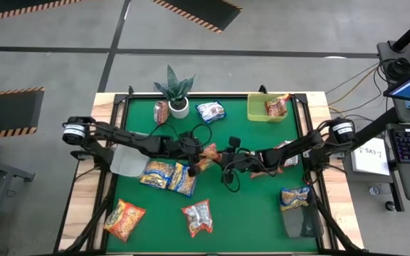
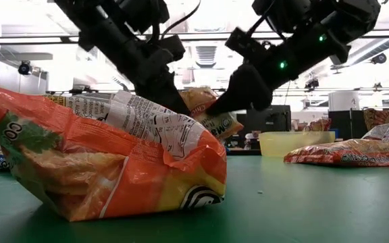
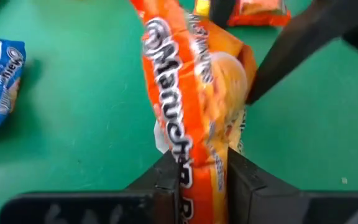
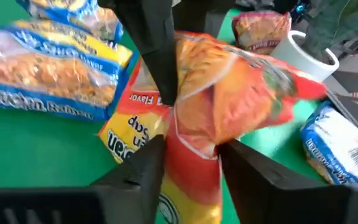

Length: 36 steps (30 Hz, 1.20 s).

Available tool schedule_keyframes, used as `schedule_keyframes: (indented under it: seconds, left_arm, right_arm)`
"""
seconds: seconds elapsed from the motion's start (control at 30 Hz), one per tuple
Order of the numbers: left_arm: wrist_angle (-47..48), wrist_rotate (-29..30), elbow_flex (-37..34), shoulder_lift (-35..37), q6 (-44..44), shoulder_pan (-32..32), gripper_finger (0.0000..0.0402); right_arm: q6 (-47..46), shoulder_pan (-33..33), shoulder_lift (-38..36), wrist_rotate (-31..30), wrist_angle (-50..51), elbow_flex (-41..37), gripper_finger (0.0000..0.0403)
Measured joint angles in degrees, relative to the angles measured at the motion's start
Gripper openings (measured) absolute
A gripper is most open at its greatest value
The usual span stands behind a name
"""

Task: Sort Maruchan noodles
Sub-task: Put the orange noodle pack into the white bin

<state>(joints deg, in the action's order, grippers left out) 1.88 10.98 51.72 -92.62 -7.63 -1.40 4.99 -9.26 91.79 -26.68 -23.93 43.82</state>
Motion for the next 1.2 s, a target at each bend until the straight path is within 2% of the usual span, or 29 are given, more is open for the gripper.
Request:
schedule_keyframes:
  seconds: [0.17,0.37,0.6,0.7,0.8,0.9,1.2]
  left_arm:
    - [14.0,0.0,5.2,2.1,6.7,-1.1,0.0048]
    - [31.5,0.6,13.2,4.9,14.0,-2.5,0.0038]
    - [57.6,5.1,25.6,6.7,15.1,-3.8,0.0037]
    - [68.2,8.3,28.6,7.2,15.1,-4.2,0.0037]
    - [76.7,10.9,29.2,8.1,15.4,-4.3,0.0037]
    - [81.1,13.6,27.7,10.0,18.8,-4.2,0.0037]
    - [83.2,16.1,16.2,22.3,24.2,-4.2,0.0037]
  right_arm:
    - [0.0,0.0,-3.6,0.1,1.9,0.1,0.0197]
    - [0.1,0.0,-8.8,-0.1,5.5,0.1,0.0228]
    - [0.2,0.0,-13.0,-0.4,10.5,0.1,0.0247]
    - [0.2,0.0,-13.2,-0.4,10.8,0.1,0.0252]
    - [0.1,0.0,-13.0,-0.4,11.1,0.1,0.0257]
    - [0.0,0.0,-12.3,-0.4,11.8,0.0,0.026]
    - [-0.1,0.0,-10.7,-0.4,11.6,0.0,0.0261]
